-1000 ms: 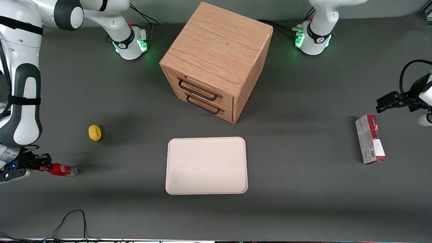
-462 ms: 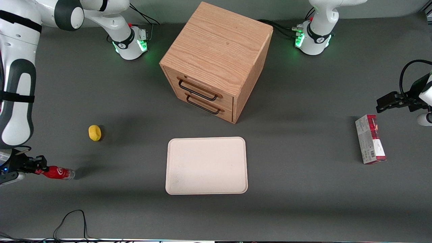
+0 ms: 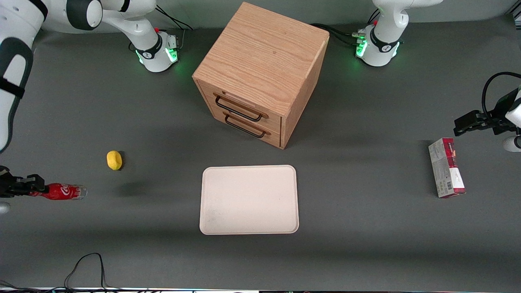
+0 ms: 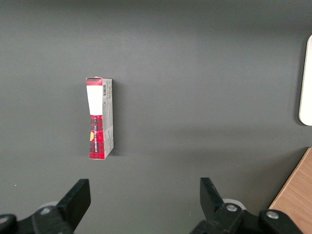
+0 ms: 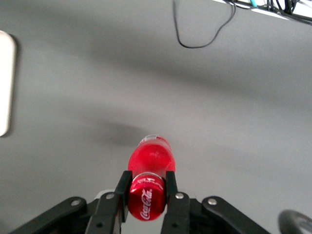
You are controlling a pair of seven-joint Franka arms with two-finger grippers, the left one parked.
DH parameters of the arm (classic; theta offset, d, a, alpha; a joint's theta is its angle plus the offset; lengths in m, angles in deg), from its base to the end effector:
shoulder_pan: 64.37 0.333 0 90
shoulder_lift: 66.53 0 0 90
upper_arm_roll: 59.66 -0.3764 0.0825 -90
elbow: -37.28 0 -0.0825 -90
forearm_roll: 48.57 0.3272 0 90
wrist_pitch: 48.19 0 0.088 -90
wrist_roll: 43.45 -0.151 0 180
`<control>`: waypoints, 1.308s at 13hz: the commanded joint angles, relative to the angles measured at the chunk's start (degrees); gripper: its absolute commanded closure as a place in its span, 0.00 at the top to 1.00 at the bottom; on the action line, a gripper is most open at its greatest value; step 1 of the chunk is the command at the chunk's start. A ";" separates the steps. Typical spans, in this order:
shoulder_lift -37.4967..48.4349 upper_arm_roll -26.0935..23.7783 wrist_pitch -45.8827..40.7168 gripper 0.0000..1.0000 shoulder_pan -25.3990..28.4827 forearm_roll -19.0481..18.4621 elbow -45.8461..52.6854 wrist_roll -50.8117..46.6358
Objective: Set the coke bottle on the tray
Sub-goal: 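Close the right gripper on the bottle's cap end and lift it, then carry the held bottle over to the cream tray with the right gripper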
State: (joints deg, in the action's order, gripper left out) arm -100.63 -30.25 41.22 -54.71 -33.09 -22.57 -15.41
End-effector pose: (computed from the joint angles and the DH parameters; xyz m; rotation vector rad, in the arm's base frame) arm 0.6774 -0.0841 0.5292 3.1207 0.3437 -0.0294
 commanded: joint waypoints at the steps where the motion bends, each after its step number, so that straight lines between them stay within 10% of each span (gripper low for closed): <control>1: -0.44 -3.81 -7.39 0.14 -0.26 -2.55 8.77 -6.92; 8: 0.71 -34.55 -5.40 0.14 -0.61 -20.05 11.16 -32.47; 11: -2.45 -41.16 0.13 0.14 -0.17 -21.44 10.90 -39.18; 17: -12.12 -54.10 14.80 0.14 0.62 -35.69 8.19 -48.26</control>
State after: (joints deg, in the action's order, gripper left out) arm -110.43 -82.78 51.98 -53.79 -65.92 -13.99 -61.92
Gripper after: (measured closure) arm 0.687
